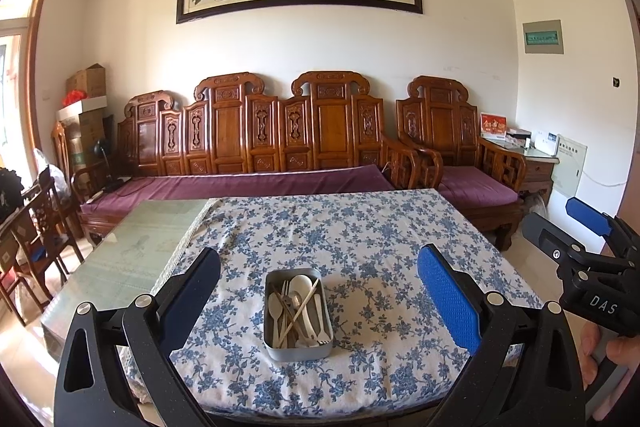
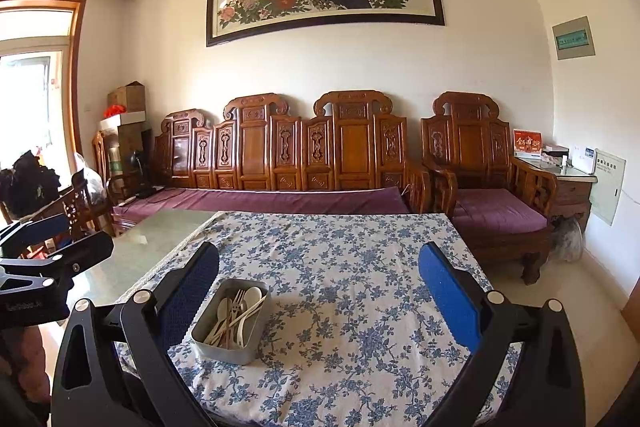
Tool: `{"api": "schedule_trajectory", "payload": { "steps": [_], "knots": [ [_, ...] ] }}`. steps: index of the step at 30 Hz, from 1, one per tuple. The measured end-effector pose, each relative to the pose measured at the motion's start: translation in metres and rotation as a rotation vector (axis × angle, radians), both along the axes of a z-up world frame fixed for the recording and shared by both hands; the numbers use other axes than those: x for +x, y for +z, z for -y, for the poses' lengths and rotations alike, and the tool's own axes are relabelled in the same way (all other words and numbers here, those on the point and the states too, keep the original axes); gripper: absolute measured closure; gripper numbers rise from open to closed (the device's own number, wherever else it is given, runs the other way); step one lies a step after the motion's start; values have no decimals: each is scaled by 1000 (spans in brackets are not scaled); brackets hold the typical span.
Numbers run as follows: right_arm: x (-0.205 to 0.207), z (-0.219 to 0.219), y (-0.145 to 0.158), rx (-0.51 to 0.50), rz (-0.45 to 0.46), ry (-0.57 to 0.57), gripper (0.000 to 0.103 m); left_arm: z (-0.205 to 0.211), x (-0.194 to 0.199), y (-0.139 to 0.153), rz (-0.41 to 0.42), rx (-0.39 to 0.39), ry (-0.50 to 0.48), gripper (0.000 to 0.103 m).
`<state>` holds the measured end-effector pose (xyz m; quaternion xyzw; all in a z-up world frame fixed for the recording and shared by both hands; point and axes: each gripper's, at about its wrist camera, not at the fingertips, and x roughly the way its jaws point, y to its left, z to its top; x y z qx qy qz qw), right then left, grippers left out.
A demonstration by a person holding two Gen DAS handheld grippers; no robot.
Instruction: Organize utensils
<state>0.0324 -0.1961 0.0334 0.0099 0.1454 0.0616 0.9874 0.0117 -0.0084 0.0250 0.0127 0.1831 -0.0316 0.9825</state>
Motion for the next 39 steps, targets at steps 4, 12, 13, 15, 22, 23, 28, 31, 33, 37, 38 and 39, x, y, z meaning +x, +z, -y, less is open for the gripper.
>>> {"api": "schedule_trajectory", "payload": {
  "steps": [4, 12, 13, 15, 22, 23, 28, 31, 33, 37, 38, 39],
  "knots": [
    [0, 0, 0, 1, -1, 1, 3, 0, 0, 0, 0, 1, -1, 8],
    [-2, -1, 2, 1, 3, 4, 3, 0, -1, 1, 3, 0, -3, 8],
    [-2, -1, 2, 2, 2, 4, 3, 0, -1, 1, 2, 0, -3, 8],
    [-1, 0, 3, 3, 1, 4, 3, -1, -2, 1, 1, 0, -5, 8],
    [-1, 0, 3, 2, 1, 5, 3, -1, -4, 6, 7, 0, -8, 8],
    [0, 0, 3, 2, 1, 5, 3, -1, -5, 7, 8, 0, -8, 8],
    [-1, 0, 3, 3, 1, 6, 3, 0, -6, 9, 10, -1, -10, 8],
    [-1, 0, 3, 5, 0, 7, 3, 0, -6, 9, 10, -1, -10, 8],
    [-1, 1, 4, 4, 1, 7, 3, -1, -6, 9, 12, -3, -12, 8],
    [-1, 1, 5, 3, 3, 4, 3, 0, -7, 12, 13, -5, -14, 8],
    [-1, 1, 4, 4, 2, 5, 3, 0, -7, 12, 13, -4, -15, 8],
    [0, 2, 5, 4, 2, 5, 3, 0, -7, 12, 14, -2, -16, 8]
  ]
}}
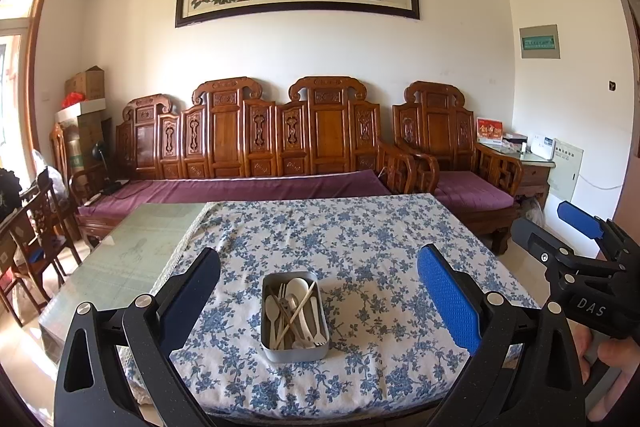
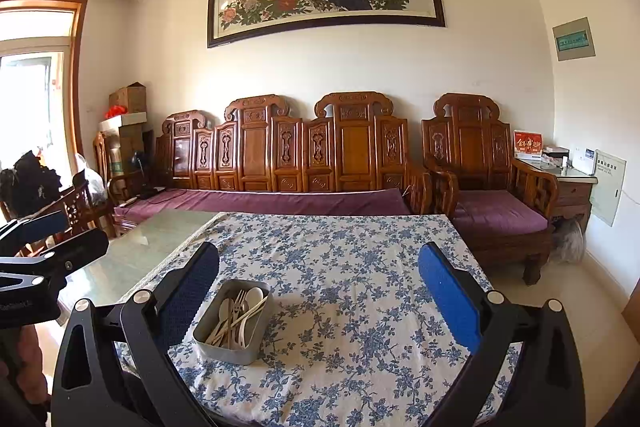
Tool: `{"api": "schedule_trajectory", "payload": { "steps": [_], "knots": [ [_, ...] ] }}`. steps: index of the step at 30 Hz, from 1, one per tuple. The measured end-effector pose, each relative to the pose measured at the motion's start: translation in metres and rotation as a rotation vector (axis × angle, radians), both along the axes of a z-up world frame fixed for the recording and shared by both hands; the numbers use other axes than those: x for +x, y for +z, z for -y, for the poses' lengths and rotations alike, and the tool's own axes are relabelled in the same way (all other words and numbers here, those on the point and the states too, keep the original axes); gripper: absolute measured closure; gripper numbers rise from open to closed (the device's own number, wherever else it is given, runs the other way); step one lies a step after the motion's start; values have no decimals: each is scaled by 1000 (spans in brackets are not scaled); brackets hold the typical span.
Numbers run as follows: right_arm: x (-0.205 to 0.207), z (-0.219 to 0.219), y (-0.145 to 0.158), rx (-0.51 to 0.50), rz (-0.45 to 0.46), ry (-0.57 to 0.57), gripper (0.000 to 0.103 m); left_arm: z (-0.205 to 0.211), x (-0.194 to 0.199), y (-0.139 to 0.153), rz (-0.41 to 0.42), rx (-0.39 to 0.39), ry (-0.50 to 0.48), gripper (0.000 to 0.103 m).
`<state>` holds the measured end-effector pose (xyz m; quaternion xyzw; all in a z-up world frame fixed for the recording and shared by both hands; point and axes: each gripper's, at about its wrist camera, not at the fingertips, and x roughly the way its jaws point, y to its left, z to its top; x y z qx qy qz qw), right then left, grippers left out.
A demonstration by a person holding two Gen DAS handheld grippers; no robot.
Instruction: Organize utensils
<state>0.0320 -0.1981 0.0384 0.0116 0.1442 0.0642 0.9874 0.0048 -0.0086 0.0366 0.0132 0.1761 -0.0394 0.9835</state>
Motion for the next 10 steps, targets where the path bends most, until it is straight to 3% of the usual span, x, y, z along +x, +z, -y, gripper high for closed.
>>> {"api": "schedule_trajectory", "payload": {
  "steps": [10],
  "knots": [
    [0, 1, 0, 2, 0, 1, 3, 0, 1, -1, -1, 3, 3, 8]
  ]
}}
